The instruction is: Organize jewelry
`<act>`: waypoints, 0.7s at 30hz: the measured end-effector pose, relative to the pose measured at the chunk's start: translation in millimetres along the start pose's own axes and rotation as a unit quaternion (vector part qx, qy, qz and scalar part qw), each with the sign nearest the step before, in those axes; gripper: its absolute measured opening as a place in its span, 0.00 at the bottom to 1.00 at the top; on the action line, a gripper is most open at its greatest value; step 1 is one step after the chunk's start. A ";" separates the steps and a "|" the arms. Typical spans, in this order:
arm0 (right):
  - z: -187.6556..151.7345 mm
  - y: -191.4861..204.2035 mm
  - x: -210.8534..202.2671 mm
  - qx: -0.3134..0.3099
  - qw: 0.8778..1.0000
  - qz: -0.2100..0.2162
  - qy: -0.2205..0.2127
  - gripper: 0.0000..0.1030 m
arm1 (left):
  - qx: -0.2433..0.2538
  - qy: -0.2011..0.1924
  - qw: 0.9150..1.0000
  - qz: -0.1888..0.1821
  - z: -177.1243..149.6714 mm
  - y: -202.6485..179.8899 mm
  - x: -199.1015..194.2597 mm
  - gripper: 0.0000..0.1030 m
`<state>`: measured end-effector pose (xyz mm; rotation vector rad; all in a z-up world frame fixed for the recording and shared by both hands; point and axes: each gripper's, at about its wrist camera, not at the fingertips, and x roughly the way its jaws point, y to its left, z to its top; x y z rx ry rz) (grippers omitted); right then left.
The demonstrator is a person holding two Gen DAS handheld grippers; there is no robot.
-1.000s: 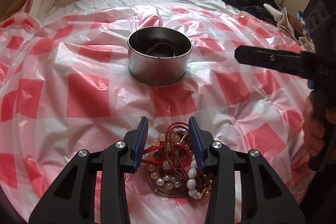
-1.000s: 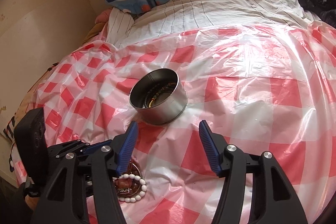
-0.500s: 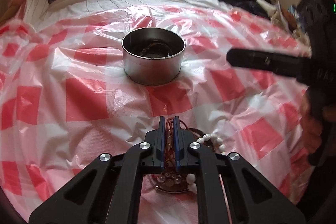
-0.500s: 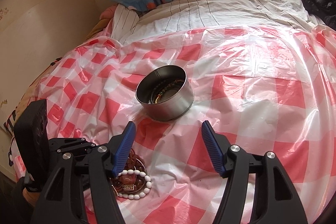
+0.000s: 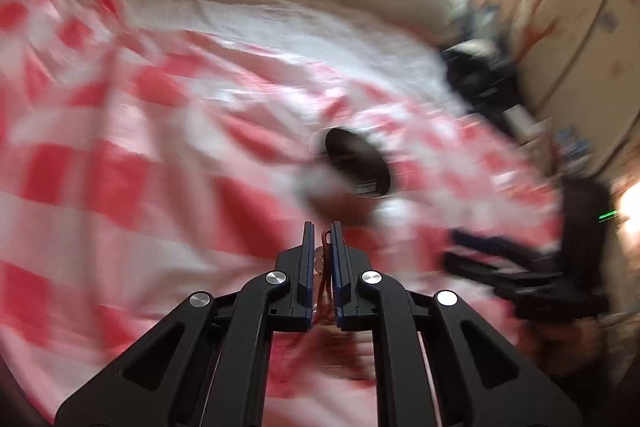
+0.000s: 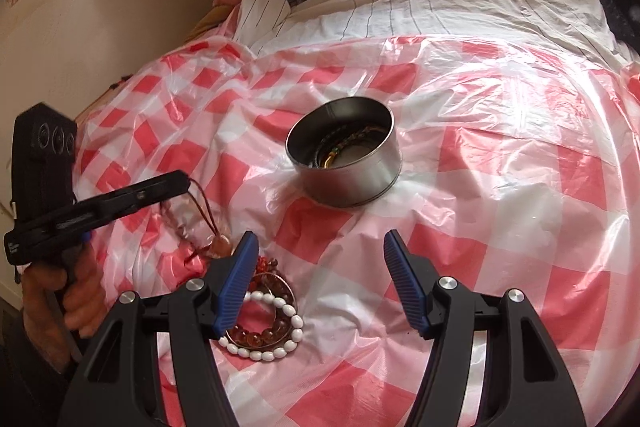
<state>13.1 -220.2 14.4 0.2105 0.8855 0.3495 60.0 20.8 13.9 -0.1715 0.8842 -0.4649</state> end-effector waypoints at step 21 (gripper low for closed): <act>-2.9 55.0 25.6 -0.080 0.996 0.019 0.021 0.63 | 0.043 0.040 0.996 0.064 -12.2 2.1 25.6 0.03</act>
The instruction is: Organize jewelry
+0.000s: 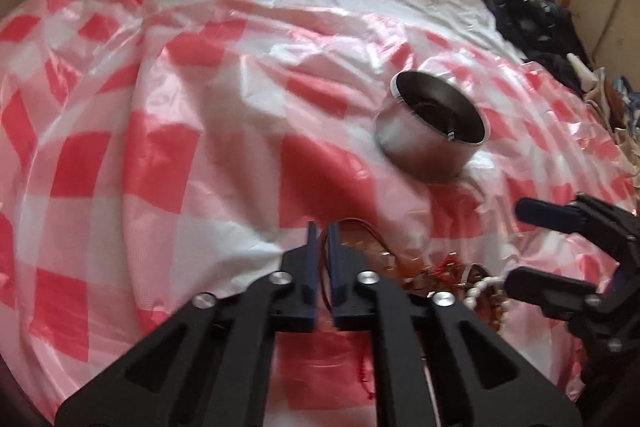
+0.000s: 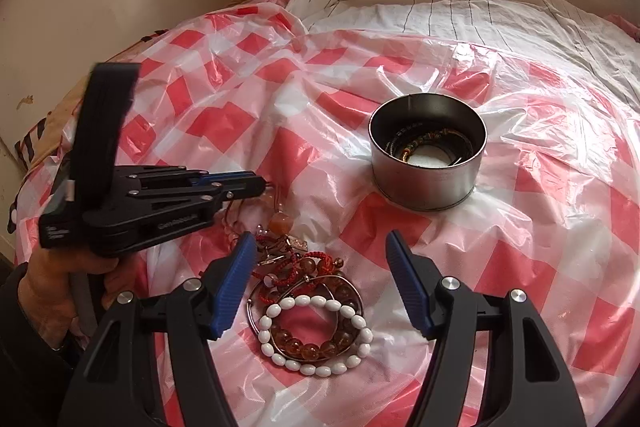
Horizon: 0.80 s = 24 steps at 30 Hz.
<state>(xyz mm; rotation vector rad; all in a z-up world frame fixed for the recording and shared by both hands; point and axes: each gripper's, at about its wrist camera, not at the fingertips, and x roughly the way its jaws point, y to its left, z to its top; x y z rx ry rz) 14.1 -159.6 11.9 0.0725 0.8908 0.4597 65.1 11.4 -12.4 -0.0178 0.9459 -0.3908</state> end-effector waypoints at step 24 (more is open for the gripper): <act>-2.8 46.8 59.1 -0.099 0.992 -0.027 0.074 0.31 | -0.130 -0.131 0.970 -0.157 13.3 44.1 -72.1 0.03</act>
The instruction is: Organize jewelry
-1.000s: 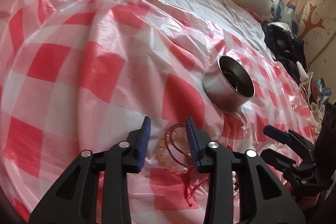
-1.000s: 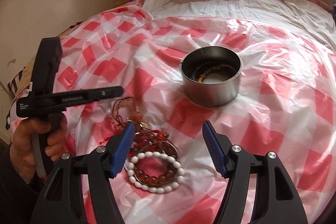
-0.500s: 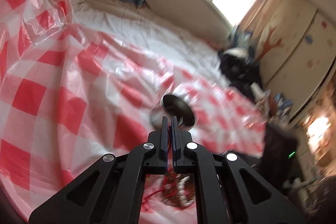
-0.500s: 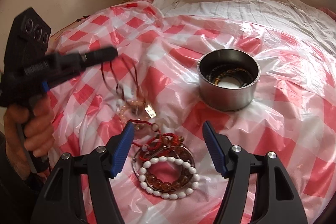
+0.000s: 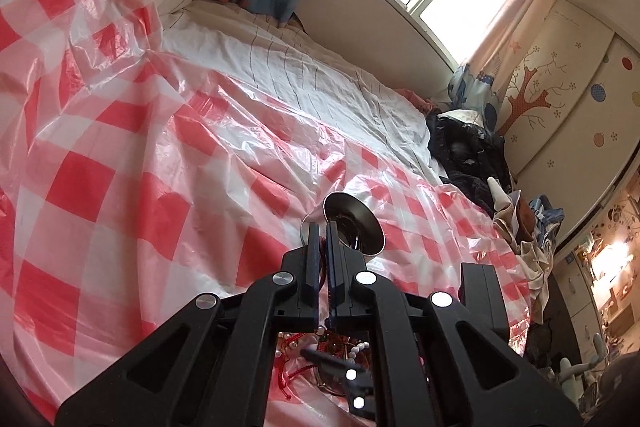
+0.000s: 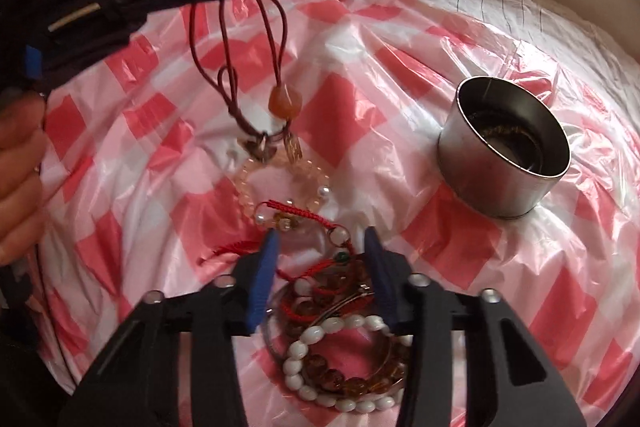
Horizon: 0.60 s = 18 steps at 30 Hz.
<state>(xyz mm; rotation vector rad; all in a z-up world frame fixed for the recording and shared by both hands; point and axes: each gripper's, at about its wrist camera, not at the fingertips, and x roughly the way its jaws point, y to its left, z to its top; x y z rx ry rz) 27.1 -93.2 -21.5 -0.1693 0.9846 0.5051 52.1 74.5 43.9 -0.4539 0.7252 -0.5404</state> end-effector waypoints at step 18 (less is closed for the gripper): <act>-0.7 -75.0 -86.2 0.140 0.974 0.101 -0.145 0.11 | 0.007 0.016 1.000 0.002 -4.3 -2.3 10.0 0.03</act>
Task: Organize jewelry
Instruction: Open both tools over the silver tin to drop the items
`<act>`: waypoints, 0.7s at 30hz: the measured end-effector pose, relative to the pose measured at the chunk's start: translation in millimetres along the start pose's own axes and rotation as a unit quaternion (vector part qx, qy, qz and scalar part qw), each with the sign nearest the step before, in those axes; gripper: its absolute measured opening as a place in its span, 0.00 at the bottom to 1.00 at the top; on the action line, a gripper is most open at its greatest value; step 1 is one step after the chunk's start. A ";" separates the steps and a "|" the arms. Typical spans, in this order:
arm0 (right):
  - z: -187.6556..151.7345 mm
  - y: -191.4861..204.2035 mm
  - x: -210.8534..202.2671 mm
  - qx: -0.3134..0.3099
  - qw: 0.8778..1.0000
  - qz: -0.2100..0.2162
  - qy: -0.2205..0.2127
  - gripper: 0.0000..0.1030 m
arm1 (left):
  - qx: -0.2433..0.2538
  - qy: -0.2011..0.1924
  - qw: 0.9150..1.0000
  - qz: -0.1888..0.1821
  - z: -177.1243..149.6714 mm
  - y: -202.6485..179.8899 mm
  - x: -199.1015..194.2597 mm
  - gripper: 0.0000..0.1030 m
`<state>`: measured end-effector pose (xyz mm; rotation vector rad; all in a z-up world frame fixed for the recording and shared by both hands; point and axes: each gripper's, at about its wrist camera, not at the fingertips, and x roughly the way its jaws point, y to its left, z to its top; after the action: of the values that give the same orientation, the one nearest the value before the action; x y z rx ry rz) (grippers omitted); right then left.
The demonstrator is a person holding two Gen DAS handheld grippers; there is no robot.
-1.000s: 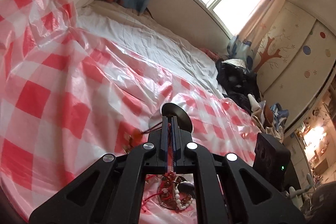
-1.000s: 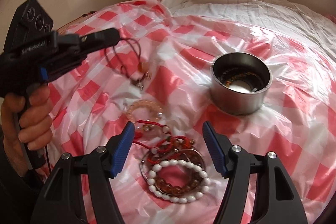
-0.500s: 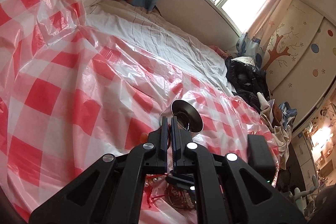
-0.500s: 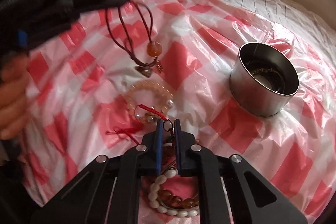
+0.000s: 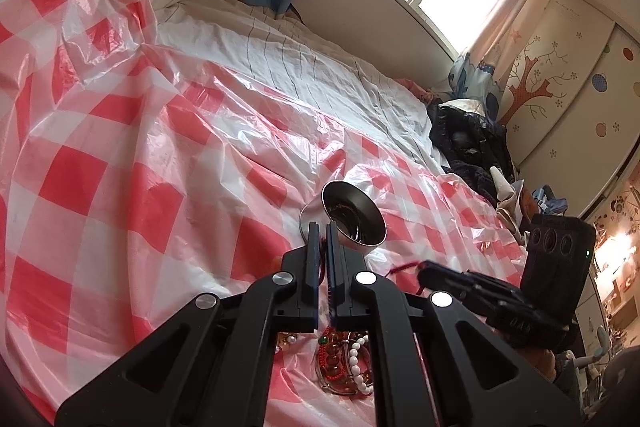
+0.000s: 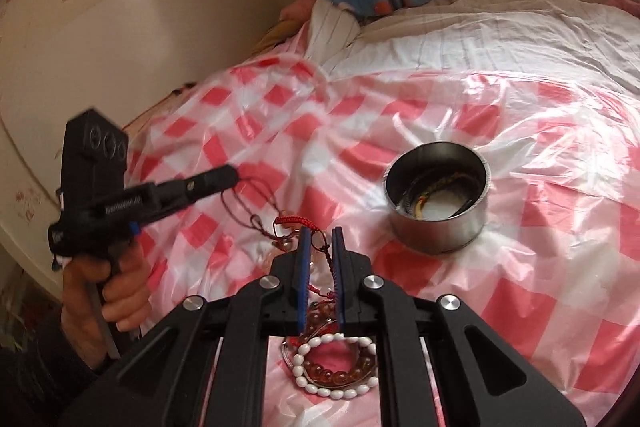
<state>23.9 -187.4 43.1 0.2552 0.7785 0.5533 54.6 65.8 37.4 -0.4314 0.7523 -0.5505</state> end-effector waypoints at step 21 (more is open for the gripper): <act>20.1 -66.2 -52.2 0.124 0.985 -0.073 -0.094 0.11 | 0.005 0.015 0.997 -0.075 30.4 -70.4 62.9 0.03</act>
<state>33.0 -271.8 60.5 0.4688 0.6747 0.2879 93.0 -21.8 63.3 -0.4737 0.7490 -0.7028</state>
